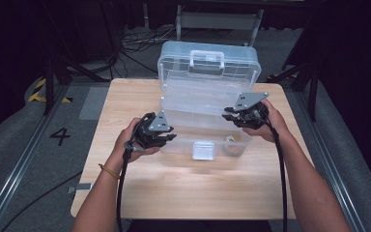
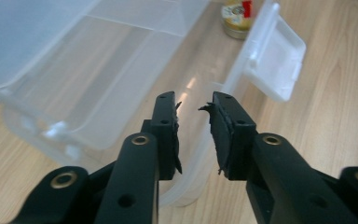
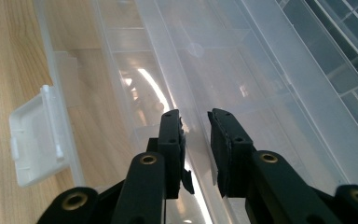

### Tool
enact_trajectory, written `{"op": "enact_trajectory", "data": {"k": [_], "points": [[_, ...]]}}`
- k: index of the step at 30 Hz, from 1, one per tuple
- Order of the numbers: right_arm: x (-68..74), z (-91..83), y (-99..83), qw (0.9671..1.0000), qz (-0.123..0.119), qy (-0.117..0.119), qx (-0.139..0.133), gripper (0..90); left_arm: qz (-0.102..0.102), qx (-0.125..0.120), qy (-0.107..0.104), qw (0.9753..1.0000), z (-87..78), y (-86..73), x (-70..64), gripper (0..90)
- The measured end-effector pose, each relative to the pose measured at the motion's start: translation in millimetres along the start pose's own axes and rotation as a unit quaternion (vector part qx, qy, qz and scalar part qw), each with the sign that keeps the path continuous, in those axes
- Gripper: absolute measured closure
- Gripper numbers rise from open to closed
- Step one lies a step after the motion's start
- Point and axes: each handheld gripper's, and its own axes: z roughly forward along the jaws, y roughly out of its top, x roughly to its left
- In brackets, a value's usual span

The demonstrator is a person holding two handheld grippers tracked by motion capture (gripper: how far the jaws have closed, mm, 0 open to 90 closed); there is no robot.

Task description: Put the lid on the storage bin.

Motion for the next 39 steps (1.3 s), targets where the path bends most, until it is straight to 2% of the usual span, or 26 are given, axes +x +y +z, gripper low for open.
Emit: {"op": "enact_trajectory", "data": {"k": [9,13,15,17,20,22,25,29,31,33,35,36,39], "points": [[0.0,0.0,0.2,1.0000,-0.001,0.000,0.001,74.9,-0.034,-0.021,0.018,0.9990,-8.8,-13.5,12.5,80.2],[0.0,0.1,0.1,1.0000,0.000,0.000,0.000,74.9,-0.058,-0.030,0.039,0.9971,-10.6,-20.0,20.0,80.2],[0.1,0.1,0.0,1.0000,0.000,-0.001,0.000,74.9,-0.060,-0.032,0.039,0.9969,-10.9,-21.0,21.1,80.5],[0.2,0.1,0.0,1.0000,0.000,0.000,0.000,74.9,-0.059,-0.035,0.048,0.9965,-12.3,-22.5,23.4,82.1],[0.2,0.2,0.1,1.0000,0.001,0.000,0.000,74.9,-0.058,-0.044,0.046,0.9962,-14.5,-24.5,26.8,85.7],[0.6,0.3,0.3,1.0000,0.001,-0.002,0.000,74.7,-0.063,-0.050,0.055,0.9952,-13.9,-25.4,30.3,89.4],[0.9,0.2,-0.1,1.0000,0.002,-0.003,-0.001,74.6,-0.065,-0.052,0.059,0.9948,-12.2,-25.6,33.6,89.9],[0.8,-0.1,-0.5,1.0000,0.004,-0.002,-0.001,74.5,-0.088,-0.062,0.061,0.9924,-9.7,-25.6,43.6,90.0],[0.9,-0.1,-0.4,1.0000,0.003,-0.002,-0.001,74.5,-0.097,-0.073,0.067,0.9903,-11.2,-23.9,50.8,90.0],[1.0,-0.2,-0.6,1.0000,0.003,-0.002,-0.001,74.5,-0.107,-0.075,0.060,0.9895,-11.1,-21.7,57.0,90.0],[0.9,-0.4,-0.8,1.0000,0.004,-0.001,0.000,74.4,-0.111,-0.073,0.070,0.9887,-9.9,-18.4,61.3,90.0],[1.2,-0.3,-0.9,1.0000,0.004,-0.001,-0.001,74.5,-0.113,-0.076,0.066,0.9885,-9.4,-17.2,63.4,90.0],[1.4,-0.2,-1.0,1.0000,0.003,0.001,0.001,74.5,-0.121,-0.082,0.070,0.9868,-8.7,-14.2,69.3,90.0]]}}
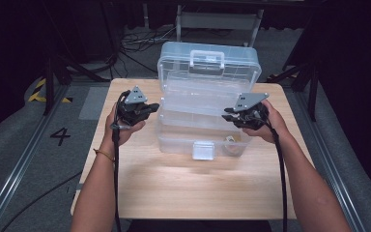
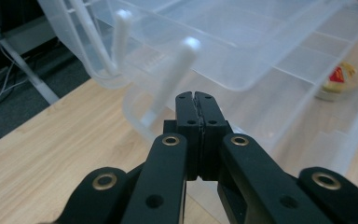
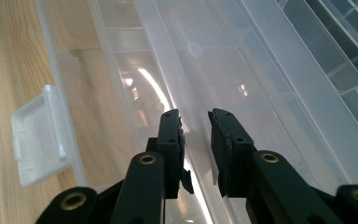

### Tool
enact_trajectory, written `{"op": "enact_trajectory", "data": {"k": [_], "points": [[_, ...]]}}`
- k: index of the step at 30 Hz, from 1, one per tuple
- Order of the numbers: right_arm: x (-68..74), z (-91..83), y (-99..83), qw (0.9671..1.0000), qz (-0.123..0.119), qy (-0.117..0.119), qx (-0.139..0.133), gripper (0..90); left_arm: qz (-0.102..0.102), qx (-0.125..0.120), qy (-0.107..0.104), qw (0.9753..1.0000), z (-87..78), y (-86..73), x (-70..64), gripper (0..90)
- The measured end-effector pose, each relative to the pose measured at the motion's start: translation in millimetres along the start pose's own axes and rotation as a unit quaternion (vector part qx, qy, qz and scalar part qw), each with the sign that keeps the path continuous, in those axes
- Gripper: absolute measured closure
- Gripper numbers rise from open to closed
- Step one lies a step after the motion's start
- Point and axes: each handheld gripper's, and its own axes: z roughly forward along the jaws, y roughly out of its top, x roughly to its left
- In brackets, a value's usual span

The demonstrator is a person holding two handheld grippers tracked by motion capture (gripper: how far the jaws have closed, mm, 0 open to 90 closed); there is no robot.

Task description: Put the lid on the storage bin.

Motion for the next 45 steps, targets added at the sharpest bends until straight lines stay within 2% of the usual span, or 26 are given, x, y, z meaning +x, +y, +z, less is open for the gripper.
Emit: {"op": "enact_trajectory", "data": {"k": [4,6,13,14,16,20,23,24,27,33,35,37,43,45], "points": [[-0.1,-0.1,0.1,1.0000,-0.003,0.001,0.002,74.5,-0.007,-0.003,0.006,1.0000,2.7,3.2,4.6,90.0],[0.1,-0.3,0.4,1.0000,-0.004,0.000,0.003,74.5,-0.017,-0.013,0.000,0.9998,5.3,5.1,8.0,90.0],[0.3,0.0,0.8,1.0000,-0.007,0.001,0.004,74.6,-0.031,-0.016,-0.001,0.9994,13.1,10.5,20.3,90.0],[0.3,0.1,0.9,1.0000,-0.006,0.001,0.004,74.6,-0.039,-0.018,-0.002,0.9991,14.3,11.3,21.7,90.0],[0.7,0.2,1.0,1.0000,-0.005,0.001,0.005,74.6,-0.048,-0.030,-0.010,0.9983,15.9,12.9,25.9,90.0],[1.1,-0.2,1.3,0.9999,-0.009,-0.001,0.008,74.6,-0.057,-0.040,-0.011,0.9975,20.0,16.5,31.1,90.0],[1.6,-0.2,1.5,0.9999,-0.011,-0.003,0.009,74.6,-0.058,-0.039,-0.009,0.9975,22.9,20.7,32.5,90.0],[1.9,-0.1,1.5,0.9999,-0.011,-0.003,0.009,74.6,-0.051,-0.044,-0.005,0.9977,24.1,22.6,32.5,90.0],[2.2,0.0,1.5,0.9999,-0.010,-0.004,0.008,74.6,-0.047,-0.035,-0.005,0.9982,27.3,27.5,31.8,90.0],[6.4,0.0,1.7,0.9996,-0.018,-0.014,0.014,74.1,-0.055,-0.040,-0.002,0.9977,26.0,31.0,33.9,90.0],[7.5,0.0,1.5,0.9996,-0.017,-0.013,0.016,74.0,-0.057,-0.046,0.006,0.9973,24.5,32.5,36.3,90.0],[8.3,-0.5,1.5,0.9995,-0.020,-0.011,0.021,74.0,-0.064,-0.052,0.001,0.9966,23.1,33.4,36.8,90.0],[12.2,-0.8,1.9,0.9989,-0.032,-0.011,0.033,74.1,-0.053,-0.052,0.007,0.9972,21.8,39.2,35.5,90.0],[13.1,-1.5,0.7,0.9990,-0.027,-0.004,0.036,74.5,-0.054,-0.052,0.009,0.9971,21.1,39.7,35.2,90.0]]}}
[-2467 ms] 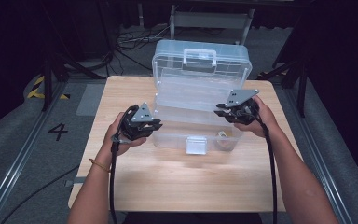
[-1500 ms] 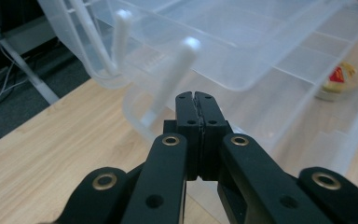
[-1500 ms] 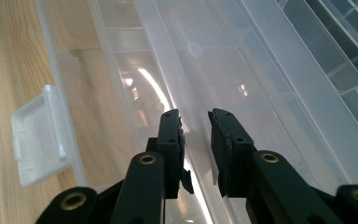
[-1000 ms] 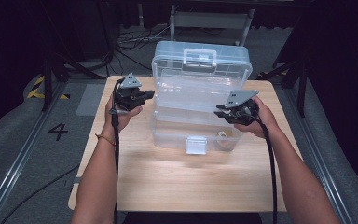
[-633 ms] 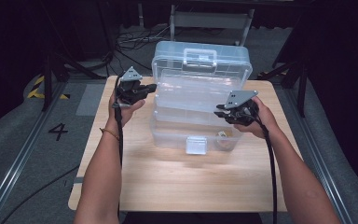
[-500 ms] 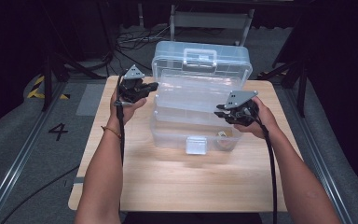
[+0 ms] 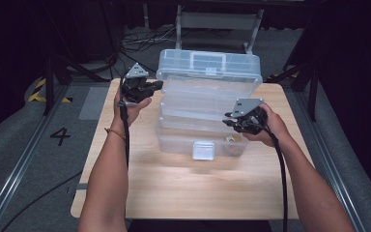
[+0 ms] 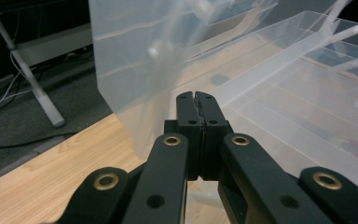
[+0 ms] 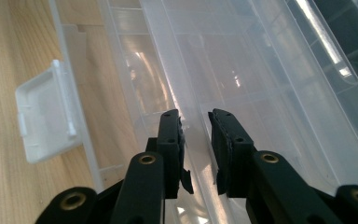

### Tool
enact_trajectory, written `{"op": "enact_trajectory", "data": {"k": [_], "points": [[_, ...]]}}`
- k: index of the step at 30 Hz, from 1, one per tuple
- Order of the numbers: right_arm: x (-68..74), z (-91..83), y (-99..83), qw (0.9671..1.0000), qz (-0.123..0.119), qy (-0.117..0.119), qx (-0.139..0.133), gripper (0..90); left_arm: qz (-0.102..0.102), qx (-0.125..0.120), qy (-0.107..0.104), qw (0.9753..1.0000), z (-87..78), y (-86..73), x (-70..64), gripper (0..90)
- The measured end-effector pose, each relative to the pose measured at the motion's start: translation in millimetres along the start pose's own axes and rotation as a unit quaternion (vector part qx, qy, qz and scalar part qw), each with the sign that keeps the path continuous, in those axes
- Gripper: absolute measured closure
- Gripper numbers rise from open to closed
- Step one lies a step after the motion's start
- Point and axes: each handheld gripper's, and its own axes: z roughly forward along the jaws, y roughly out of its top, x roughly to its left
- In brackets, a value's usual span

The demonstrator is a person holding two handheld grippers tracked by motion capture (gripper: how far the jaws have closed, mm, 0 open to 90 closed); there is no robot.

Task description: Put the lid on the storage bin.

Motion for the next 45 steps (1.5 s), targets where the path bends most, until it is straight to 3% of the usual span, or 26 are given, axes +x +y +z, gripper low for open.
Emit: {"op": "enact_trajectory", "data": {"k": [3,6,8,27,45], "points": [[0.8,0.0,-1.3,1.0000,-0.001,0.003,-0.002,74.4,0.003,-0.001,-0.001,1.0000,-0.3,1.1,-2.3,90.0],[4.0,-4.4,-3.8,1.0000,0.000,-0.008,-0.002,76.0,0.005,-0.009,-0.005,0.9999,-4.7,2.7,-4.8,90.0],[2.5,-9.9,-8.2,0.9999,0.012,-0.009,-0.007,77.5,0.009,-0.012,-0.006,0.9999,-8.3,4.1,-5.7,90.0],[0.4,-35.0,-38.4,0.9976,0.053,-0.026,-0.036,81.1,0.037,0.007,-0.009,0.9993,-16.3,1.7,-14.9,90.0],[0.7,-50.4,-67.0,0.9902,0.111,-0.037,-0.077,81.6,0.057,0.011,-0.015,0.9982,-24.5,-11.0,-25.3,90.0]]}}
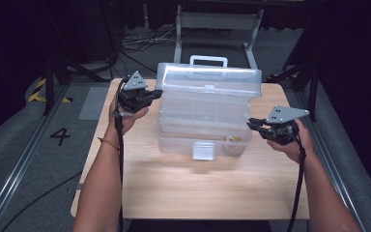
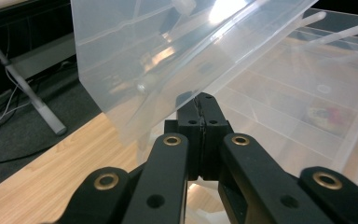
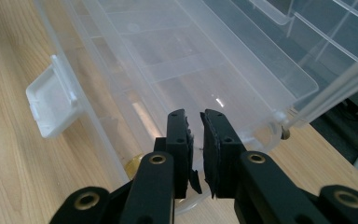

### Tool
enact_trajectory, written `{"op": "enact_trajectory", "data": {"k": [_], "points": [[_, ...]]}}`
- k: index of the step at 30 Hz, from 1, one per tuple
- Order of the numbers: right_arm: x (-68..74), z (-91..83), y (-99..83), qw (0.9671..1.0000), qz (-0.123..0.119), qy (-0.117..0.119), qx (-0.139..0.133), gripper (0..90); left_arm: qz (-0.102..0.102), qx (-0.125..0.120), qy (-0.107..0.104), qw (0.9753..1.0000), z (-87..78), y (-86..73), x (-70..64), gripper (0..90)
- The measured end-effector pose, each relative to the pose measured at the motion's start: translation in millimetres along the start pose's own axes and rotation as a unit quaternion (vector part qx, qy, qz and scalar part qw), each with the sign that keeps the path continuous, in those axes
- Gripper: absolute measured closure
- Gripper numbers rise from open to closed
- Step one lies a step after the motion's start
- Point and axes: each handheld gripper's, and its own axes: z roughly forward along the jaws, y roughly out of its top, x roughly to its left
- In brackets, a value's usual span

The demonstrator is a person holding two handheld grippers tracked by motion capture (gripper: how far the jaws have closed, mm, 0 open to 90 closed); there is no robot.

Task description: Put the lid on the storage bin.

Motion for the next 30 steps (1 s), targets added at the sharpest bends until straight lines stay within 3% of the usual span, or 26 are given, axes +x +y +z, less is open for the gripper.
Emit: {"op": "enact_trajectory", "data": {"k": [5,15,30], "points": [[-1.8,-8.2,-9.9,0.9995,0.024,0.001,-0.020,81.7,0.008,0.003,-0.003,1.0000,-1.6,-6.4,-5.8,90.0],[-2.5,-9.1,-24.1,0.9992,0.039,0.002,-0.013,81.3,0.008,0.004,-0.007,0.9999,-7.6,-20.0,-15.4,90.0],[3.8,-3.1,-28.6,0.9995,0.031,0.004,0.002,79.2,0.021,0.023,-0.007,0.9995,-11.2,-29.0,-24.8,90.0]]}}
